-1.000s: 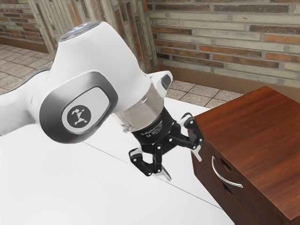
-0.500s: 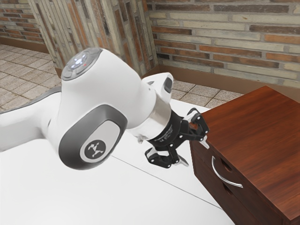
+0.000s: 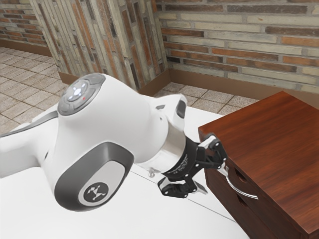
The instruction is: Pull the drawer handle with one arm to open the drawer
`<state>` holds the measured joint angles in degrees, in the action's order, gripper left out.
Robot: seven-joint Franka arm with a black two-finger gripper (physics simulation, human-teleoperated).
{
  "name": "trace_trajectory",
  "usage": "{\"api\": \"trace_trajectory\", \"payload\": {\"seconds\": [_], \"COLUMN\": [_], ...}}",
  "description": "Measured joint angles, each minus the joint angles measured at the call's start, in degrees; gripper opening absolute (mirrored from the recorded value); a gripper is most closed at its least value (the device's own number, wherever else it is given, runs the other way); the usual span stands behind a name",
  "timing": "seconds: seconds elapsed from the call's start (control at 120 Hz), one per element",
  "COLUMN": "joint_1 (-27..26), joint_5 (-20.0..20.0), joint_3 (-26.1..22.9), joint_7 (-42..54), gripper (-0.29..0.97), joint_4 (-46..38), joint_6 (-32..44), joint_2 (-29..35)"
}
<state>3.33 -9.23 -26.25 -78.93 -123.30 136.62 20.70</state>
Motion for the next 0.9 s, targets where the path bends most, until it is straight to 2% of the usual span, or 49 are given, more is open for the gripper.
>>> {"api": "trace_trajectory", "payload": {"seconds": [0.408,0.558,0.9], "joint_1": [-0.2,0.06,0.32], "joint_5": [-0.36,-0.08,0.17], "joint_3": [-2.11,-2.22,-2.08], "joint_7": [-2.09,-2.45,-2.95], "gripper": [0.26,0.25,0.21], "joint_4": [0.16,2.38,2.61], "joint_6": [1.71,2.81,3.7], "joint_2": [-3.37,-6.55,-8.15]}}
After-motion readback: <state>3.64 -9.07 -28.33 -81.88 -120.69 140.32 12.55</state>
